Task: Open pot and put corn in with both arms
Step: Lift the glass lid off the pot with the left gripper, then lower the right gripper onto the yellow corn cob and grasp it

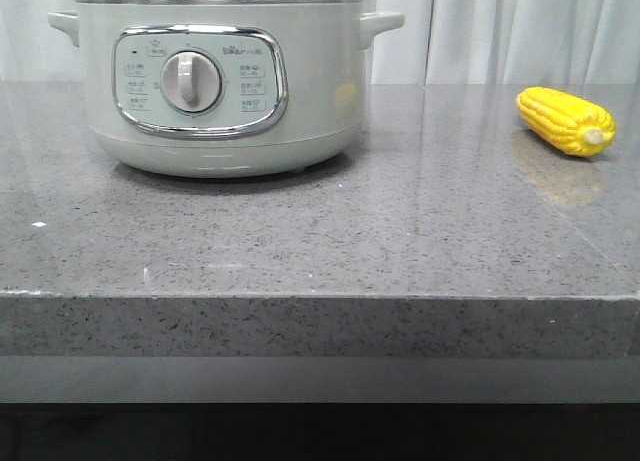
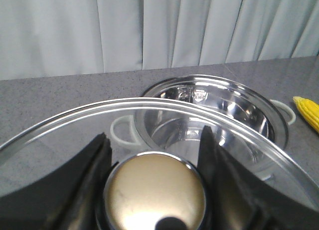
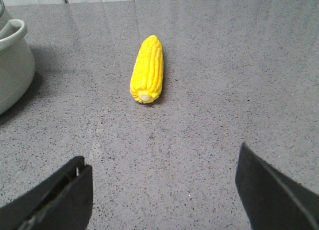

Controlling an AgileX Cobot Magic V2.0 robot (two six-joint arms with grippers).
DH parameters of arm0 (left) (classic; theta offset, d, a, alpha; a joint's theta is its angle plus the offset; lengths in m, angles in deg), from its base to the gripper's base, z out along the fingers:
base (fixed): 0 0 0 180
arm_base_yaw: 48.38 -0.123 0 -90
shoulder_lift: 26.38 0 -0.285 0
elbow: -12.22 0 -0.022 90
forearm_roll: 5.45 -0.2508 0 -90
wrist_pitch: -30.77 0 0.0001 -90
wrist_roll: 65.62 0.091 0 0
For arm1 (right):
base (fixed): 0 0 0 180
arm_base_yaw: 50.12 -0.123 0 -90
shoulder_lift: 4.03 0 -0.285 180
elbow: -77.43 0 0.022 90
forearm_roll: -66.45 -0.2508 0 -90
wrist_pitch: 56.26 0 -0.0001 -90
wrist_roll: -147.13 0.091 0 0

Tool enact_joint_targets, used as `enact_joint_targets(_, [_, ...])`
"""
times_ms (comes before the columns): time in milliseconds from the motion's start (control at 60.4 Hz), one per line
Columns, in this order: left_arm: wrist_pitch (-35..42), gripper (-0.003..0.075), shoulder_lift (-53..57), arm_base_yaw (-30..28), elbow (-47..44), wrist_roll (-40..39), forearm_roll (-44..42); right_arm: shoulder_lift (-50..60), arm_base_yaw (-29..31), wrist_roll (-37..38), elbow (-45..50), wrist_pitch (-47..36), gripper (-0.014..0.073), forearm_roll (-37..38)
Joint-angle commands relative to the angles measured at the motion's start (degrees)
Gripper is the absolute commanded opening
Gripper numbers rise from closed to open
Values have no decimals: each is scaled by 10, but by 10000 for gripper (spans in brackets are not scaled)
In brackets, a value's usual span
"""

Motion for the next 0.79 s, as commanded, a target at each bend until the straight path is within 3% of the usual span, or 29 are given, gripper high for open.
enact_joint_targets(0, [74, 188, 56, -1, -11, -1, 11, -17, 3, -3, -21, -38, 602, 8])
enact_joint_targets(248, [59, 188, 124, -1, -36, -1, 11, -126, 1, -3, -79, -24, 602, 0])
enact_joint_targets(778, [58, 188, 125, -1, -36, -1, 11, -444, -32, -42, -327, 82, 602, -4])
